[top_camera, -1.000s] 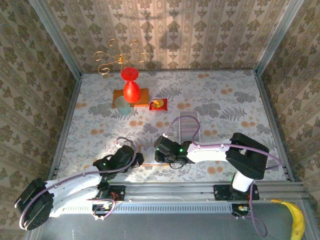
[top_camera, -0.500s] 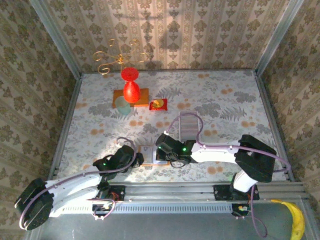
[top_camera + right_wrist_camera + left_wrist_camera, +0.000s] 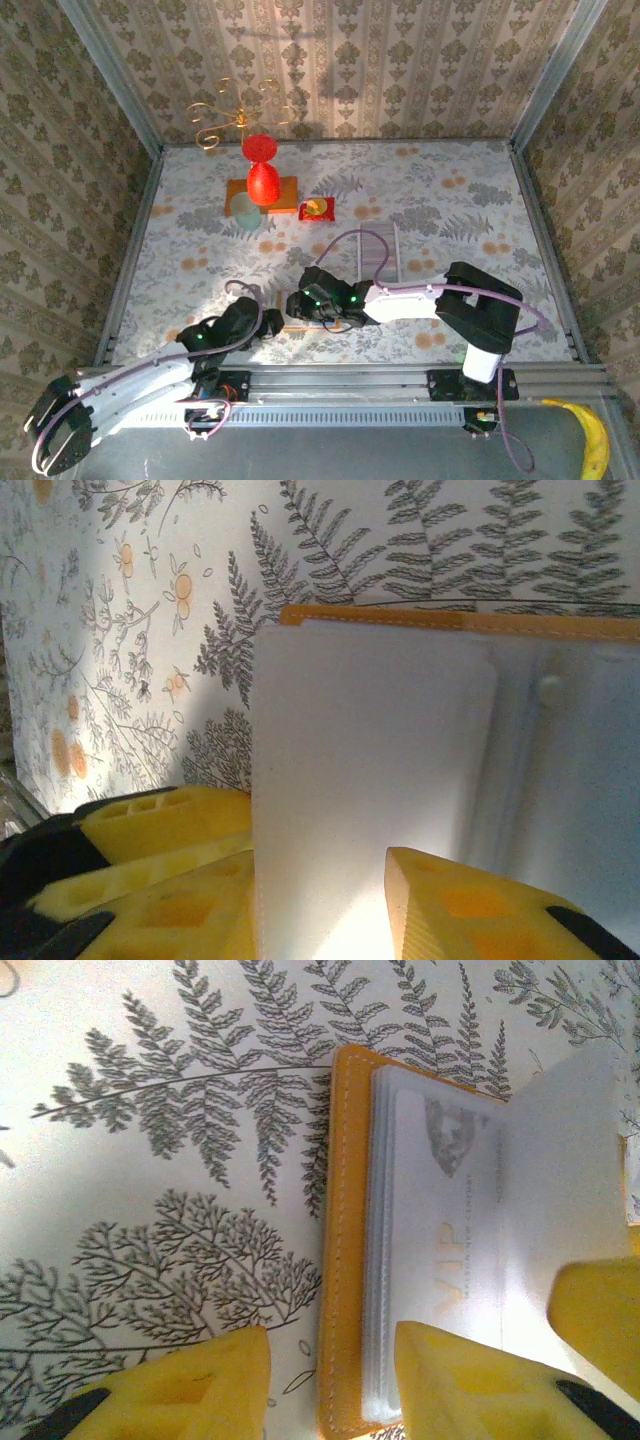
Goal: Put the credit cards into the card holder
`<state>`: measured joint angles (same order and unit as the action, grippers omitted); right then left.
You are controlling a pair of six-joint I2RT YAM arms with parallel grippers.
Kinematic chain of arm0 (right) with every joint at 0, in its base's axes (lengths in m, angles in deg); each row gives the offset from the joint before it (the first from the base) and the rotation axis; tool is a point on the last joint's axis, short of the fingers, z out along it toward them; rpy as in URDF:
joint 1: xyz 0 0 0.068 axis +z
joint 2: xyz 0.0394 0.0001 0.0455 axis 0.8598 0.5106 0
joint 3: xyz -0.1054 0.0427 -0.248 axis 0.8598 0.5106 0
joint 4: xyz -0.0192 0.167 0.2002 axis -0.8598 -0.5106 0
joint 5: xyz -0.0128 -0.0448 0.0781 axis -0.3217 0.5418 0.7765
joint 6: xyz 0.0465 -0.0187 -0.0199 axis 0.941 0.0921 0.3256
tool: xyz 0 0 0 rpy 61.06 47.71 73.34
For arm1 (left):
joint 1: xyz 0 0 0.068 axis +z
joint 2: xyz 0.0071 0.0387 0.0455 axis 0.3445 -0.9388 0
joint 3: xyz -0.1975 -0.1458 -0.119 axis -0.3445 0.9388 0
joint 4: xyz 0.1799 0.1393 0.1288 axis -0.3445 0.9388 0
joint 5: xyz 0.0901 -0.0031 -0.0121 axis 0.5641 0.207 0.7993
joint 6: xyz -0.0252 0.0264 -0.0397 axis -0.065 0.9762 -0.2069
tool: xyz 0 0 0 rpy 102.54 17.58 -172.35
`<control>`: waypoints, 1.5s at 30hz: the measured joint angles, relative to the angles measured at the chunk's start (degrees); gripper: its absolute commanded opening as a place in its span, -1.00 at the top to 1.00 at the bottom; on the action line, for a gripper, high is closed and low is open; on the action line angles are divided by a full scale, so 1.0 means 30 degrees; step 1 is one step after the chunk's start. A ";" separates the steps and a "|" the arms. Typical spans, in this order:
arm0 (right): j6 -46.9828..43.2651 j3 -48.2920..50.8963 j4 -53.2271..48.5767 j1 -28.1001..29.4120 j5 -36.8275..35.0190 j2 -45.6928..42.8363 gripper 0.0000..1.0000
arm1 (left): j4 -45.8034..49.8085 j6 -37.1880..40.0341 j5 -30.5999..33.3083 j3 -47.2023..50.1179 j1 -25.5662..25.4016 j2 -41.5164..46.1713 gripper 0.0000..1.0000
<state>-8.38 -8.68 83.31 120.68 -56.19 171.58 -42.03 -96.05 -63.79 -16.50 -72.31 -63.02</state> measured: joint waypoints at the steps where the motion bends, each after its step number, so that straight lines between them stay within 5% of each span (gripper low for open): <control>1: 0.0029 -0.0087 0.0197 0.0000 0.0131 0.0160 0.21 | 0.0525 -0.0073 0.0095 0.0029 0.0000 0.0510 0.22; 6: 0.0590 -0.0117 0.1290 -0.0131 0.0503 0.0306 -0.27 | 0.2106 -0.0277 0.0707 -0.0029 0.0007 0.2594 0.20; 15: -0.1209 0.0510 0.0226 -0.2055 0.1217 -0.2769 -0.30 | 0.4124 -0.0124 0.1581 -0.0532 0.0007 0.3286 0.13; 20: -0.7242 0.0328 -0.4058 -0.3796 0.0007 -0.8488 -0.30 | 0.4510 0.0889 0.1923 -0.1260 0.0007 0.1647 -0.03; 25: -1.7850 0.1909 -0.5676 -0.4058 -0.1005 -1.4622 -0.30 | 0.4051 0.2382 0.1931 -0.3155 0.0022 -0.1224 -0.05; 29: -2.7212 0.4699 -0.7388 -0.4058 -0.1122 -1.7821 -0.62 | 0.3242 0.3381 0.1778 -0.4422 0.0066 -0.3351 -0.03; 35: -3.5590 0.6375 -0.9836 -0.5442 -0.1588 -1.7092 -0.62 | 0.2033 0.3934 0.0896 -0.4590 0.0168 -0.4575 -0.03; 45: -4.0282 0.6390 -0.8014 -0.7147 -0.2841 -1.2786 -0.39 | 0.1464 0.3993 0.0240 -0.4167 0.0357 -0.4189 0.07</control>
<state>-129.23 10.49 59.27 99.24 -64.71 133.22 -37.64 -84.07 -63.07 -29.00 -71.24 -75.59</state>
